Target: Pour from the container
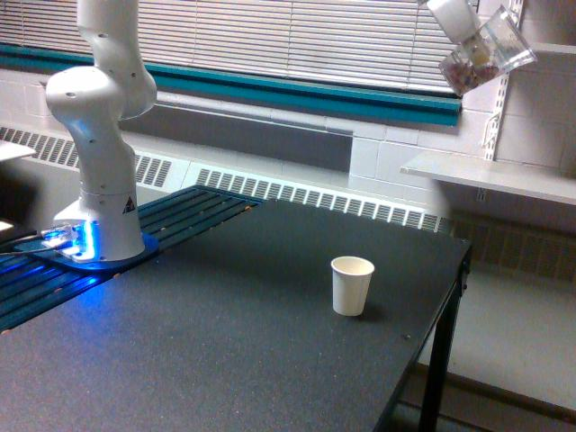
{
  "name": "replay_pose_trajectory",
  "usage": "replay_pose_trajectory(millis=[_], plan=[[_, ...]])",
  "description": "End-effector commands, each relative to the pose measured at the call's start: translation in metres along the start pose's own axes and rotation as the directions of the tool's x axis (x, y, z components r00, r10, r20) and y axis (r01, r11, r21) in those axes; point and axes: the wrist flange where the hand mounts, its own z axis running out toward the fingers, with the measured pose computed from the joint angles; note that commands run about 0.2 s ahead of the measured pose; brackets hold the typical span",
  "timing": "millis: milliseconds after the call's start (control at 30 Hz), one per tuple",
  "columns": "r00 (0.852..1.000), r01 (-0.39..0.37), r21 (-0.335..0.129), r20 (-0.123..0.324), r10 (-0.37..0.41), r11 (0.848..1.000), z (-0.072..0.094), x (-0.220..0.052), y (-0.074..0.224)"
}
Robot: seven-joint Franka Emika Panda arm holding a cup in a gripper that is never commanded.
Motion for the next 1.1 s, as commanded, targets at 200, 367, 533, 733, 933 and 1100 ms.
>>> replay_pose_trajectory(millis=[200,367,533,733,933,1100], plan=[[1.0,0.011,-0.015,-0.012,-0.011,1.0,0.002,0.0,0.004],[1.0,0.02,-0.01,-0.016,-0.02,1.0,0.005,-0.004,0.006],[0.999,0.037,-0.023,-0.014,-0.038,0.999,0.011,-0.011,0.014],[0.997,0.071,-0.041,-0.001,-0.071,0.997,0.021,-0.019,0.026],[0.993,0.116,-0.07,0.01,-0.115,0.991,0.03,-0.027,0.039],[0.989,0.148,-0.093,0.017,-0.147,0.985,0.037,-0.035,0.05]])
